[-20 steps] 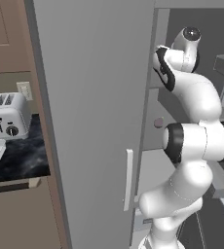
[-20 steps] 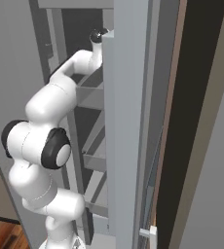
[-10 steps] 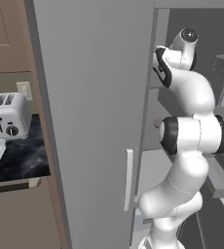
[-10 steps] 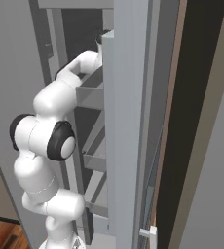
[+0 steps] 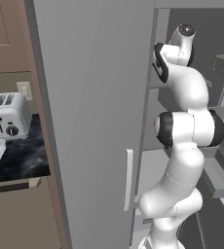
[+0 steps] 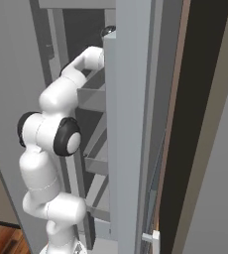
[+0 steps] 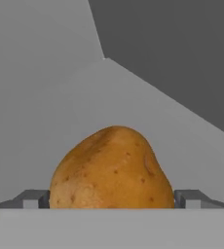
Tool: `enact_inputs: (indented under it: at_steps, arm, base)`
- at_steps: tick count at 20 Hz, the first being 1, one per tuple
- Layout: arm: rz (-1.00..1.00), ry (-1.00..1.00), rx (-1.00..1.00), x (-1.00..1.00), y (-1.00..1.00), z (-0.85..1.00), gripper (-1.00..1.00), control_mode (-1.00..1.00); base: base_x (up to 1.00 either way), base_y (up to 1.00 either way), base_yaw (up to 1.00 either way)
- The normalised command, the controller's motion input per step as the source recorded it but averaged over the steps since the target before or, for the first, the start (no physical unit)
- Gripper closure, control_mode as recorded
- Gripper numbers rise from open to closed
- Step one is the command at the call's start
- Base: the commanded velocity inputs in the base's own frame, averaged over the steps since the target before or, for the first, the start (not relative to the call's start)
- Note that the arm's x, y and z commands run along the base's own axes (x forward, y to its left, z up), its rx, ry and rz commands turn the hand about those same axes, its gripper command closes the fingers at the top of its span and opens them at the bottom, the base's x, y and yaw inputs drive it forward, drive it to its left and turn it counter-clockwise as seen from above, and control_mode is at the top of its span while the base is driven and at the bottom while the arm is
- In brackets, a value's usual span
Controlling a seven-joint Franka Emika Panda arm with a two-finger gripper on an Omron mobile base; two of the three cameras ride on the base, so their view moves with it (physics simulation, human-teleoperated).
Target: Take the potato and eggplant out of the freezer and place them in the tupperware container on the counter. Then put the tupperware containing the vegetables back in the freezer.
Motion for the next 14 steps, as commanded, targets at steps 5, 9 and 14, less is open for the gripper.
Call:
enact_inputs:
  at_steps: [5, 9, 14]
  arm:
    - [0.00, 0.09, 0.00, 0.02, 0.00, -0.37, 1.00, -1.00]
    - [0.00, 0.08, 0.00, 0.00, 0.00, -0.47, 1.00, -1.00]
    - [0.00, 0.00, 0.00, -0.06, 0.00, -0.36, 1.00, -1.00]
  base:
    - [0.00, 0.00, 0.00]
    - [0.00, 0.00, 0.00]
    - [0.00, 0.00, 0.00]
